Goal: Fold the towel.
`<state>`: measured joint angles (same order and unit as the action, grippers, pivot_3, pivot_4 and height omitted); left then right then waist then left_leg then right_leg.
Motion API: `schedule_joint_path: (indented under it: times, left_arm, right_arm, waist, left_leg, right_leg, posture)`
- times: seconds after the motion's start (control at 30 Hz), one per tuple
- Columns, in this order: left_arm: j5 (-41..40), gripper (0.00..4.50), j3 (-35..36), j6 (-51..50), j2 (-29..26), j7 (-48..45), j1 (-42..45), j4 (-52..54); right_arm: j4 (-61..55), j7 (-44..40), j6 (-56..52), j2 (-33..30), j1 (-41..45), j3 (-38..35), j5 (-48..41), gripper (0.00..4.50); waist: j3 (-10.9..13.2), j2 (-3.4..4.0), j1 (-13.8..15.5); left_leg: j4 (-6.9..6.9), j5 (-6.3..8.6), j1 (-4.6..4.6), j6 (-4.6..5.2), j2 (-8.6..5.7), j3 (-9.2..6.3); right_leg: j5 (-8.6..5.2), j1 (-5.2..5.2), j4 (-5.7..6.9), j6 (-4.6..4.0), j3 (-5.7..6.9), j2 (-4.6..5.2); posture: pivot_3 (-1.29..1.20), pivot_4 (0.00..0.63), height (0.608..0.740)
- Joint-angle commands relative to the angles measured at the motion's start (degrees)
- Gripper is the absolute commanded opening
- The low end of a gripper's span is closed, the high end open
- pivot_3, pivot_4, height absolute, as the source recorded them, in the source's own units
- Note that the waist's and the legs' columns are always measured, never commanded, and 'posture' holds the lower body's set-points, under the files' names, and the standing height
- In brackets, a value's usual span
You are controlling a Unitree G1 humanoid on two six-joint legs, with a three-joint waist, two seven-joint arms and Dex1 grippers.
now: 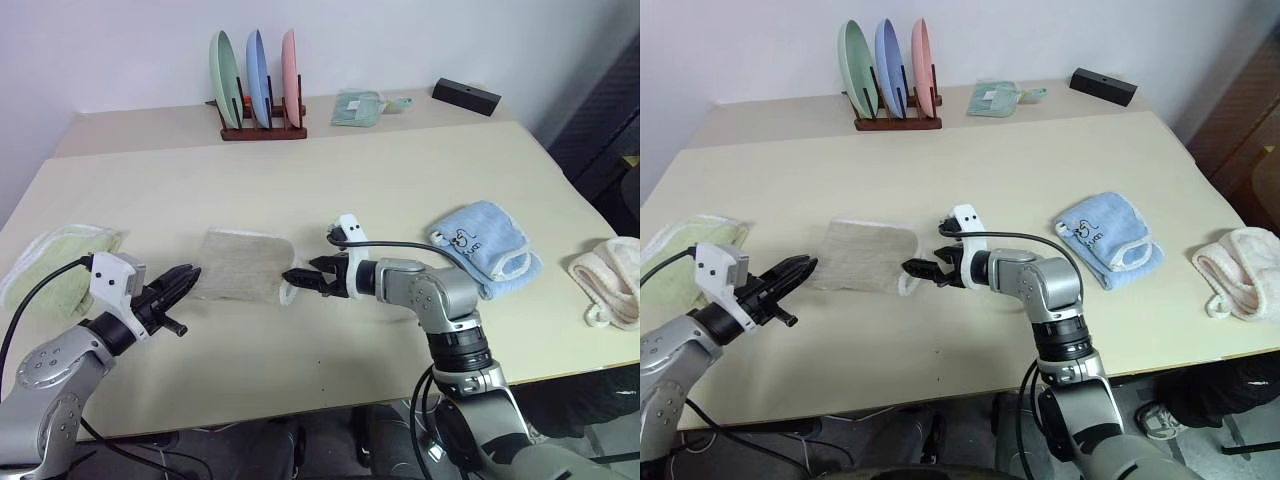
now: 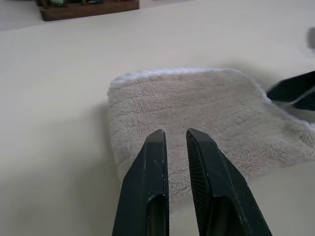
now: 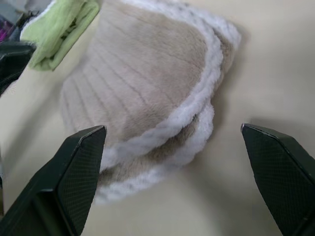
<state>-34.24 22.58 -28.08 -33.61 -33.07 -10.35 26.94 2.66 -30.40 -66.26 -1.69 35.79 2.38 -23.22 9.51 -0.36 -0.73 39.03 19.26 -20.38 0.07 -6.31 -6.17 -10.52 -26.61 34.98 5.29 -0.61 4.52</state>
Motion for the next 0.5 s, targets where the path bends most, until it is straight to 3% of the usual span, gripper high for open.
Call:
schedule_joint_path:
  times: [0.03,0.13,0.23,0.43,0.47,0.5]
  left_arm:
    - [0.0,0.61,0.3,1.1,0.3,0.5,0.2,2.1]
    - [-1.3,0.61,0.6,0.9,0.7,-0.1,-0.8,3.5]
    - [-3.3,0.61,1.4,0.2,0.2,-1.8,-3.5,6.4]
    - [-4.9,0.61,1.9,-0.3,0.1,-1.3,-4.9,8.3]
    - [-4.9,0.61,1.8,-0.3,0.1,-1.3,-5.0,8.4]
    - [-4.9,0.61,1.6,-0.4,0.2,-1.1,-4.8,8.5]
  right_arm:
    - [4.8,1.6,1.6,3.0,3.4,-0.6,-0.8,4.46]
    - [10.3,3.6,3.7,6.0,5.3,-1.8,-0.7,4.46]
    - [14.0,5.2,4.6,9.4,7.7,-4.9,-2.6,3.61]
    - [14.0,6.8,3.3,10.8,8.5,-7.6,-5.4,0.45]
    - [13.5,6.9,3.0,10.6,8.4,-7.7,-5.8,0.05]
    - [12.6,7.3,2.6,10.3,8.3,-8.4,-6.5,0.02]
  waist:
    - [0.0,0.00,-0.1]
    - [0.0,0.00,-0.3]
    - [0.0,0.01,-0.4]
    - [0.0,0.04,0.0]
    - [0.0,0.04,-0.1]
    - [0.0,0.04,-0.2]
  left_leg:
    - [0.00,0.00,0.00,0.00,0.00,0.00]
    - [-0.02,0.00,0.02,0.00,0.02,0.00]
    - [-0.03,0.01,0.01,-0.01,0.03,0.01]
    - [-0.01,0.01,-0.02,0.00,0.00,0.00]
    - [-0.01,0.01,0.01,0.00,0.00,0.00]
    - [-0.01,0.01,0.01,0.00,0.01,0.00]
  right_leg:
    - [0.00,0.00,0.00,0.00,0.00,-0.01]
    - [0.00,-0.02,0.02,0.00,0.00,-0.02]
    - [0.00,-0.05,0.04,0.00,-0.01,-0.04]
    - [0.00,-0.01,0.00,0.00,0.00,-0.02]
    - [0.00,0.00,0.01,0.00,0.00,-0.02]
    - [0.00,-0.01,0.01,0.00,0.00,-0.03]
  posture:
    - [0.00,0.150,0.733]
    - [0.00,0.150,0.733]
    - [0.00,0.150,0.733]
    - [0.00,0.150,0.733]
    - [0.00,0.150,0.733]
    - [0.00,0.150,0.733]
